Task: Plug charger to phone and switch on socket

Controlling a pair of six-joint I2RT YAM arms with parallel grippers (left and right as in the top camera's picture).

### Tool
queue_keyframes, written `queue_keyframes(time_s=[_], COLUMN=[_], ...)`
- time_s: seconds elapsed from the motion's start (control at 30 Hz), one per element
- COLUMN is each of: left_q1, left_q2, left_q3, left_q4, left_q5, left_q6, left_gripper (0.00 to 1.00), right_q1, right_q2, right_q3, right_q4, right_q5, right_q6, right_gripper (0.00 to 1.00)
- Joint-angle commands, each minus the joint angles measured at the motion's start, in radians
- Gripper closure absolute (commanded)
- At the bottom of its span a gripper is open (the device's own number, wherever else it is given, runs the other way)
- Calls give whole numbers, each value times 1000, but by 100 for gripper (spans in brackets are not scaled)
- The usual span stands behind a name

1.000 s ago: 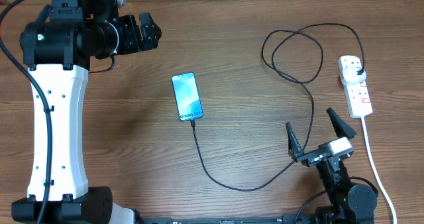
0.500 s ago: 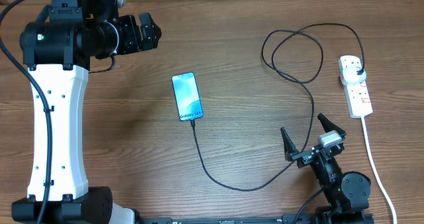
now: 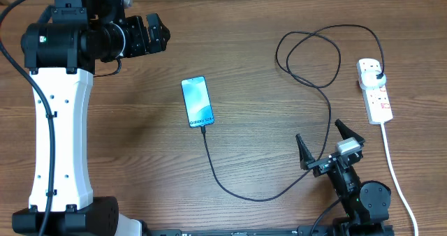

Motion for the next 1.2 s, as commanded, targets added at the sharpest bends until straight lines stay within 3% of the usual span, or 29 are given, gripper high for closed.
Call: queue_keyframes(time_s=[0.0, 0.93, 1.03, 1.17], left_q1=[-3, -9, -21, -56], left_q2=[6, -59, -119, -257], left_q3=[0, -10, -84, -332], left_q4=[-2, -1, 0, 36], left_q5=[-6, -6, -7, -6], left_q6=[2, 2, 2, 2], left_gripper=[0, 0, 0, 0], right_q1=[-3, -3, -3, -3], right_q2=[-10, -10, -10, -10], right_q3=[-11, -11, -11, -11], right_q4=[6, 6, 6, 7], right_q5=[6, 6, 6, 6], right_q6=[-3, -3, -4, -4], right_gripper=[0, 0, 0, 0])
